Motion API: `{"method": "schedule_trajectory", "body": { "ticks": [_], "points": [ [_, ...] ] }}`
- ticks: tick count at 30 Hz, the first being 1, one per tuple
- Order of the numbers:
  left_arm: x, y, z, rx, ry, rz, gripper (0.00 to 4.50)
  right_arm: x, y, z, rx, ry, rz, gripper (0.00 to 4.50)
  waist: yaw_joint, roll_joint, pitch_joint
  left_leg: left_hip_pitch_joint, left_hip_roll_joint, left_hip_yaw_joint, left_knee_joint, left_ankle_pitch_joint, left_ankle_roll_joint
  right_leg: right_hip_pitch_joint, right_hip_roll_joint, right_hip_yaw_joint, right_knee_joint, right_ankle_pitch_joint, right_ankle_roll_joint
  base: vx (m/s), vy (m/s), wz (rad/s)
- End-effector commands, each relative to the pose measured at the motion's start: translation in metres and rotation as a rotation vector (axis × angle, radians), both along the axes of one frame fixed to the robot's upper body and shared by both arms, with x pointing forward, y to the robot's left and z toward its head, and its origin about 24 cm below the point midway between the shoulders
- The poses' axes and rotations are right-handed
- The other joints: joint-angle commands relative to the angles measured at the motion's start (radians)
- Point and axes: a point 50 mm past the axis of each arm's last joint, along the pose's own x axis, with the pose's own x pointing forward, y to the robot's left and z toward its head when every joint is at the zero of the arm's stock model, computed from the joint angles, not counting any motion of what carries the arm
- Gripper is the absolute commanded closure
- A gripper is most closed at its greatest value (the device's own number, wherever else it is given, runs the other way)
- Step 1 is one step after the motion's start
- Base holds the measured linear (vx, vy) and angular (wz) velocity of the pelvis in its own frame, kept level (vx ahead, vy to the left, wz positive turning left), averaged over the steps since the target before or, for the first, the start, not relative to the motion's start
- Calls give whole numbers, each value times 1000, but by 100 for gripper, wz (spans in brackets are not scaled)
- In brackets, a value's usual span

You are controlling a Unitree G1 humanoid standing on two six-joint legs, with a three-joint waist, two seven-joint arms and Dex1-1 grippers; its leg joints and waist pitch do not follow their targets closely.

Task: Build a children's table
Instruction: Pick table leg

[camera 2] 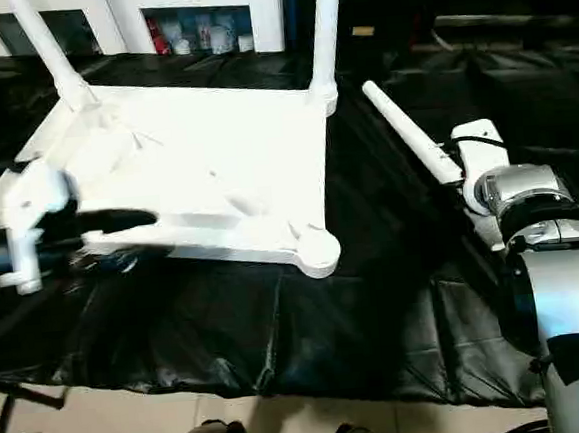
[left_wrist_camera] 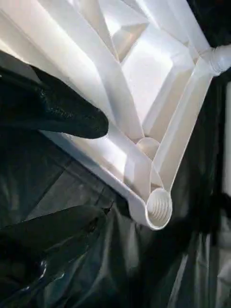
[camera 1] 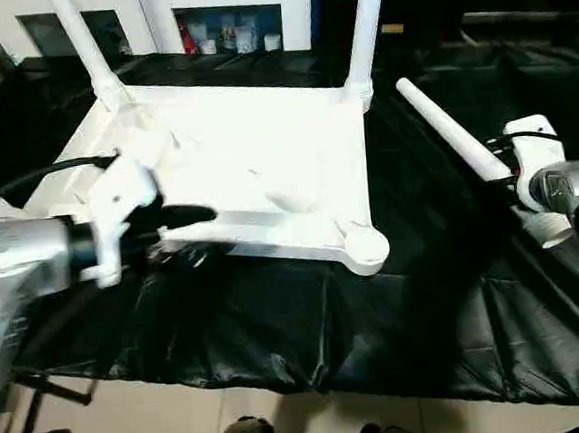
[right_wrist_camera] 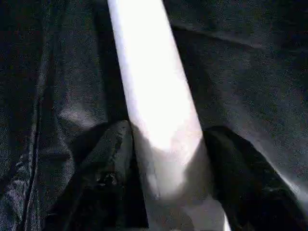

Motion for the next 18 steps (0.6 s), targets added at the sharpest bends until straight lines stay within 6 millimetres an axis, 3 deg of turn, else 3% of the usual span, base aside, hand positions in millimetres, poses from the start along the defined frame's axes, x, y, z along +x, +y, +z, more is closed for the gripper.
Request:
{"method": "schedule_trajectory", "body": {
  "ticks": [1, 4, 7, 8, 9, 13, 18],
  "points": [
    [5, -1, -1, 6, -19, 24, 194, -3, -5, -3, 26, -8, -45, 229, 3, -16, -108, 19, 55, -22, -58, -57, 41, 73, -82, 64, -52, -122, -262, 0, 0, 0],
    [14, -6, -5, -29, -44, 71, 194, -3, -4, -4, 45, -22, -62, 253, 2, -17, -109, 18, 53, -22, -55, -85, 19, 70, -80, 64, -54, -145, -251, 0, 0, 0],
    [25, -15, -10, -74, -63, 117, 194, -3, -4, -6, 75, -38, -76, 261, -4, -9, -108, 20, 53, -22, -52, -136, -4, 68, -80, 67, -59, -196, -237, 0, 0, 0],
    [28, -20, -13, -85, -63, 118, 194, -4, -3, -7, 86, -42, -81, 265, -3, -13, -110, 21, 51, -23, -52, -148, -6, 70, -80, 65, -64, -221, -221, 0, 0, 0],
    [29, -22, -15, -89, -62, 117, 194, -3, -3, -7, 98, -51, -88, 265, -5, -11, -110, 20, 51, -23, -51, -146, -6, 70, -80, 66, -64, -222, -218, 0, 0, 0],
    [38, -37, -19, -148, -76, 142, 194, 2, 0, 1, 218, -159, -115, 268, -8, -19, -116, 17, 49, -22, -48, -118, 6, 71, -76, 64, -60, -189, -211, 0, 0, 0],
    [47, -59, -26, -242, -68, 184, 146, 10, 0, 17, 402, -391, -153, 269, -13, -21, -121, 14, 47, -20, -42, -92, 36, 74, -73, 61, -56, -141, -216, 0, 0, 0]
  ]
}}
